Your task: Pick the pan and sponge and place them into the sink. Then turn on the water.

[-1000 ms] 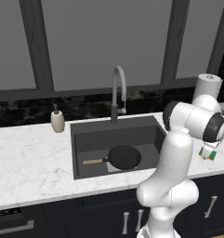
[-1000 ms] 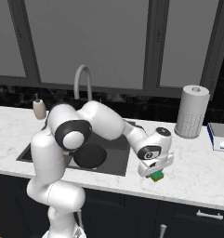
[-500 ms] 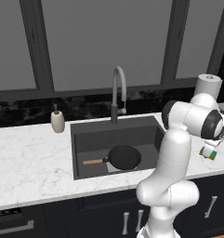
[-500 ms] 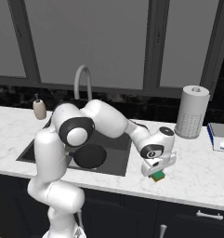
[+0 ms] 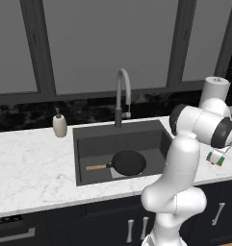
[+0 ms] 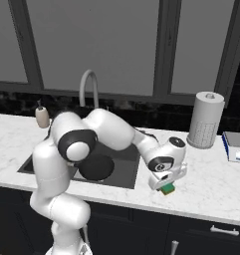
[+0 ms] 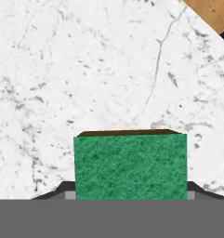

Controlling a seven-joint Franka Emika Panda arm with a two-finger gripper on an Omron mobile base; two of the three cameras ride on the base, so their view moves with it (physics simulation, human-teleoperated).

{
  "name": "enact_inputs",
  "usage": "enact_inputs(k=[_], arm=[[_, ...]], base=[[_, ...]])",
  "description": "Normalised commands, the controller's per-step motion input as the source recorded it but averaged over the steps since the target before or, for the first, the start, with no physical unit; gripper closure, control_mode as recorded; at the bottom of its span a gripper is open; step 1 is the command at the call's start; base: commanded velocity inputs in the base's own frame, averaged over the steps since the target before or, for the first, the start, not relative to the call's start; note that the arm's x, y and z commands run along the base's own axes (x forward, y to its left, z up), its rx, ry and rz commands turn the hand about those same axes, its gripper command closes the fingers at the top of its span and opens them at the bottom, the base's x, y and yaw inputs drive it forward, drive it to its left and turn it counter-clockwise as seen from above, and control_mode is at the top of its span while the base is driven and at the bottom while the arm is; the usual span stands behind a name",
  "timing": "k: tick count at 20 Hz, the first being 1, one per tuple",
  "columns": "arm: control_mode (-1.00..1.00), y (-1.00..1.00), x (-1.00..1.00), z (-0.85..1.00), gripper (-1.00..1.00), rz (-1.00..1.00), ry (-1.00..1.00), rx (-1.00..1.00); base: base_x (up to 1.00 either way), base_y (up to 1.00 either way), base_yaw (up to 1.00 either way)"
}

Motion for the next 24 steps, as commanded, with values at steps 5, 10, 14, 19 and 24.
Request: enact_inputs(k=[5,10,14,19,24], arm=[[-1.00,0.28,-0.01,0.58,1.00,0.01,-0.14,0.00],[-1.00,0.48,0.00,0.96,1.00,0.13,-0.10,0.00],[-1.00,0.80,0.00,0.99,1.00,0.22,0.00,0.00],[-1.00,0.92,0.00,0.73,1.00,0.29,0.00,0.00],[-1.00,0.68,0.00,0.17,1.00,0.34,-0.09,0.07]], base=[[0.00,0.00,0.00],[0.00,0.00,0.00],[0.00,0.00,0.00],[0.00,0.00,0.00],[0.00,0.00,0.00]])
